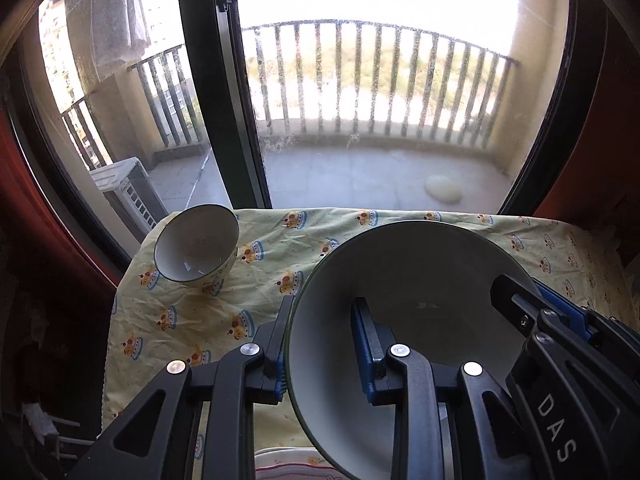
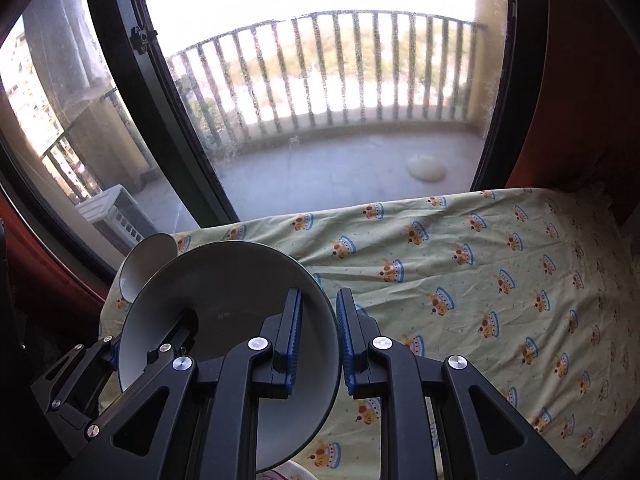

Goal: Organize plates and bowls

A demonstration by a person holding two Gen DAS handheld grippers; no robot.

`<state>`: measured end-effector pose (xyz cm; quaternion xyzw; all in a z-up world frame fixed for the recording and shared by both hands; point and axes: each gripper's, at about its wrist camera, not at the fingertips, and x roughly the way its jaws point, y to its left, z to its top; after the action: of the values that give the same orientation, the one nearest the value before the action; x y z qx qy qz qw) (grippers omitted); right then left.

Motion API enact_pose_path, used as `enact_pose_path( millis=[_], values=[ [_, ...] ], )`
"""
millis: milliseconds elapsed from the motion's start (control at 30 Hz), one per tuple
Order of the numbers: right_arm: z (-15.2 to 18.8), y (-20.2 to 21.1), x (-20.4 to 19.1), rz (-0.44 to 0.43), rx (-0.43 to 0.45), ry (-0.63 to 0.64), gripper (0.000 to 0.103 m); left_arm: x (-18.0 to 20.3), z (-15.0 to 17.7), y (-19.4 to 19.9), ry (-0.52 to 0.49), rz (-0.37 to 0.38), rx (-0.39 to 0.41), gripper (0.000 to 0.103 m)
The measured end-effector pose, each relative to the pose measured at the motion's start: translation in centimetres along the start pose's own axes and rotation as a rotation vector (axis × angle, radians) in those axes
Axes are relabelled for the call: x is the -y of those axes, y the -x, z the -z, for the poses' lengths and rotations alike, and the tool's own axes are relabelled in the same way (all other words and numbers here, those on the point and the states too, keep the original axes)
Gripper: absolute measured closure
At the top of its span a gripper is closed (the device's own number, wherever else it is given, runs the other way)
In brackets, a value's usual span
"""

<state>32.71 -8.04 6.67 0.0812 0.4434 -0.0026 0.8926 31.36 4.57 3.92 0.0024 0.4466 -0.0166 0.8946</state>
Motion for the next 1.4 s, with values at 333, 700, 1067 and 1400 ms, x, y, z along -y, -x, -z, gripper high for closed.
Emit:
enact_pose_path(
  millis=[333, 700, 1067, 1400],
  values=[
    [3.3, 3.8, 3.8, -0.002, 0.015, 0.019, 0.082, 3.0, 3.2, 2.7, 0.008, 0.004, 0.0, 0.077],
    [7.3, 6.2, 8.8, -0.014, -0.006, 0.048, 0.082, 6.8, 8.2, 5.1, 0.029, 0.011, -0.009, 0.077],
    [11.6, 6.9, 11.8, -0.026, -0.058, 0.068, 0.082, 9.0, 12.9, 5.6, 0.045, 0.01, -0.059, 0.077],
    [14.9, 5.7, 13.3, -0.019, -0.132, 0.071, 0.082, 10.0, 16.3, 4.4, 0.044, 0.018, -0.123, 0.077]
  ],
)
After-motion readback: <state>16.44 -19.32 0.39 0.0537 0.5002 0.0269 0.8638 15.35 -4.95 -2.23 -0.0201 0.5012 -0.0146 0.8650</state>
